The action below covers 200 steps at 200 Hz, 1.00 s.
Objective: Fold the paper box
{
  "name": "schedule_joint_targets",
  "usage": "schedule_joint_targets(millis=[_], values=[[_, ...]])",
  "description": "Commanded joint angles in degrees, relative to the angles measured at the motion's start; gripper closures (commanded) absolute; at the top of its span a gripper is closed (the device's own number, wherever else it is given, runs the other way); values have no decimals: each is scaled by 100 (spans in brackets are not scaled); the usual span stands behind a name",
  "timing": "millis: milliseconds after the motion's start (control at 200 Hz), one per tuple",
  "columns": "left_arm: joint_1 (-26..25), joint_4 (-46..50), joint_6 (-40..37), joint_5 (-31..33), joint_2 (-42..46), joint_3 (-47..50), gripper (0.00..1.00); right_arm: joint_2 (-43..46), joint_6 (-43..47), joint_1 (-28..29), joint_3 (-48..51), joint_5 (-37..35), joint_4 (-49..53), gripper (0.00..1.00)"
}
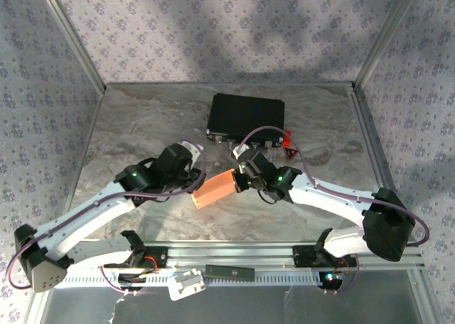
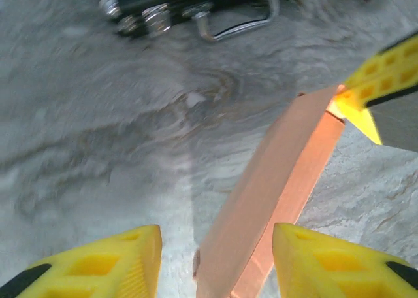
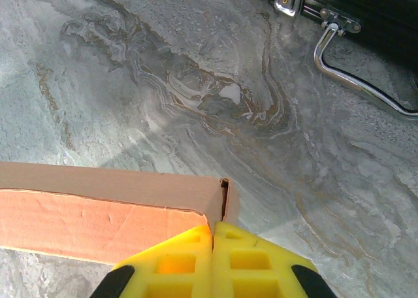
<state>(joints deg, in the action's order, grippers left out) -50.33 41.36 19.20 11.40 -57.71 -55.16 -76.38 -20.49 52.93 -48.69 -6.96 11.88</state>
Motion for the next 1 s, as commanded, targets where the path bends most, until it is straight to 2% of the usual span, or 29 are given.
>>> schedule_joint_targets(millis=[0, 150, 230, 520, 695, 994], values=[[47, 1184, 1396, 76, 280, -21, 56, 27, -143, 48, -2, -156, 153, 100], [-33, 1626, 1964, -280, 363, 224, 65, -47, -216, 56, -127, -214, 316, 100], [-112, 1660, 2086, -220, 373, 348, 67, -79, -253, 67, -158, -216, 346, 100], [-186, 971, 1950, -193, 152, 442, 69, -96, -304, 78, -254, -271, 471, 100], [-189, 838, 1875, -235, -206, 288, 70, -81, -336, 93, -264, -329, 508, 100], [-184, 748, 1733, 12, -337, 178, 71, -69, -341, 93, -255, -337, 500, 100]])
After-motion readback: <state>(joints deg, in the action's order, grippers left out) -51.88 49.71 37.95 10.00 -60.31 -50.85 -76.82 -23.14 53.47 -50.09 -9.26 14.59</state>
